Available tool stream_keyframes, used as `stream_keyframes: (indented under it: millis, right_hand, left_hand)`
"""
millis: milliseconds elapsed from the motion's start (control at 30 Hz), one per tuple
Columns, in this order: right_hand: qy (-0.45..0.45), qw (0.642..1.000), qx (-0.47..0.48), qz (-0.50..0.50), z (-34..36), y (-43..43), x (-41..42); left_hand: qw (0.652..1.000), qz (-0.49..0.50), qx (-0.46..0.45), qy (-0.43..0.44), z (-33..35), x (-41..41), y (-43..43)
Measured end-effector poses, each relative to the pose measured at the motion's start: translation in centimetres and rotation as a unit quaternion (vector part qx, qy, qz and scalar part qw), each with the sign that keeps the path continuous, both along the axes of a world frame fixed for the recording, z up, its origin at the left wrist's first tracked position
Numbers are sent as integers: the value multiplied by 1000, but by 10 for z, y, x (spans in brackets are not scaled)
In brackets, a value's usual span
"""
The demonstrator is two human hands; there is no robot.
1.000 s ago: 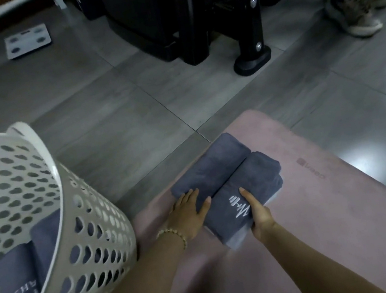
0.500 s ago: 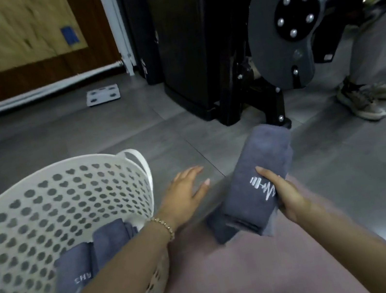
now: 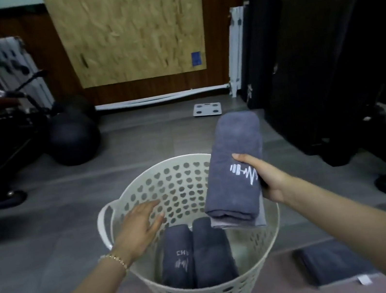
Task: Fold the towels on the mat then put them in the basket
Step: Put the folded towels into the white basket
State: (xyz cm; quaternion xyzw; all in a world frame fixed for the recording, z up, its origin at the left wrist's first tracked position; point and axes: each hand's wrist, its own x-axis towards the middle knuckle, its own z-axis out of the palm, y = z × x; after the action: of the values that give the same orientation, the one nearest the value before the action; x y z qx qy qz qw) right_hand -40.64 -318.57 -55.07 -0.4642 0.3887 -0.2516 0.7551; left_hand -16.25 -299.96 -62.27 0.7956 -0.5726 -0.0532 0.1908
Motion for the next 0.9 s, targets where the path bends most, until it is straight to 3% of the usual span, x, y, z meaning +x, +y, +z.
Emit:
stream_keyframes:
  millis: [100,233,467,667,900]
  right_hand:
    - [14,999,26,45,-23,13,55]
    - [49,991,65,104,-67,24,111]
    - [130,974,107,154,-166,37,178]
    - [160,969,131,132,-251,46,200]
    - [221,960,77,151,-302,43,193]
  left_hand:
    - [999,52,-5,-5,-20,34,29]
    - [995,14,-39,-92,-39,43,36]
    - [986,24,-131,-96,-49,43,31]
    - [984,47,-142,-92,-57,52,32]
    - [983,50,-150,-93,-58,48,30]
